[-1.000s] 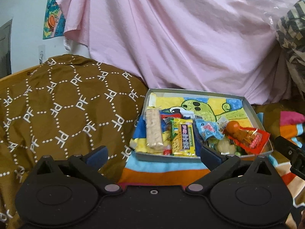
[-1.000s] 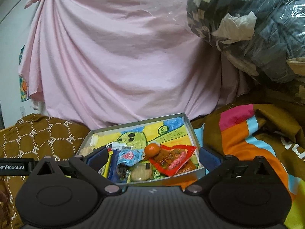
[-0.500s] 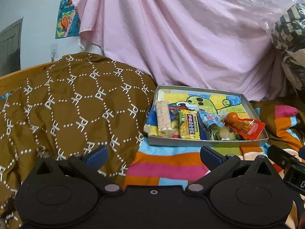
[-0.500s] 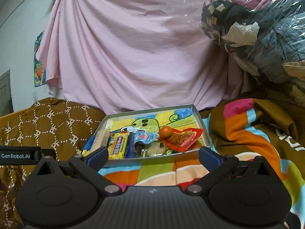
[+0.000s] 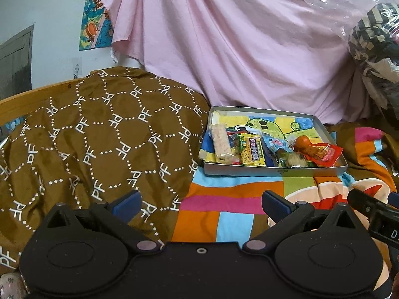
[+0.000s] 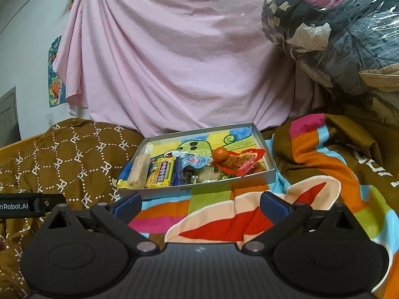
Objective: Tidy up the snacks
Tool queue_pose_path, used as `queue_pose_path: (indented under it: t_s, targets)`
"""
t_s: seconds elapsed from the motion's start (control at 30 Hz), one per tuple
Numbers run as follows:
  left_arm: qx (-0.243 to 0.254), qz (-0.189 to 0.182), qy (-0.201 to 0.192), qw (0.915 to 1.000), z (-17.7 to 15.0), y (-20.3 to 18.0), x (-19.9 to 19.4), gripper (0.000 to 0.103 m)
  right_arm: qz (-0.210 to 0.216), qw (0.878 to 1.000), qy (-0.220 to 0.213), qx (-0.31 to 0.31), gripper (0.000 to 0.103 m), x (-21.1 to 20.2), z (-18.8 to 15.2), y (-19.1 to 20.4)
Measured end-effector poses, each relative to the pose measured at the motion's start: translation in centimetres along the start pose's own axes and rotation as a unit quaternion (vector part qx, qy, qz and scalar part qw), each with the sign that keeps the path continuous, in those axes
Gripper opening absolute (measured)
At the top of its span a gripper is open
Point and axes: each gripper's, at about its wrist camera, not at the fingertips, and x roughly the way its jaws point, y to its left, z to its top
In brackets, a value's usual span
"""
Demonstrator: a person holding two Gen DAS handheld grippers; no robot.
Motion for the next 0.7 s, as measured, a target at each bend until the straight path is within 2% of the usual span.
queue_pose_path:
  t_s: [0.3, 0.7]
  targets:
    - [0.002, 0.002, -0.001, 1.0, -1.1, 1.3, -1.0, 0.102, -0.003, 1.0, 0.01, -0.011, 0.103, -1.1, -1.1, 1.4]
    - [0.02, 0.0, -0.014, 0.9997, -2.2, 1.9, -1.6, 0.102, -0.034, 0.999, 0.006, -0.016, 0.103, -2.3, -1.9, 2.3]
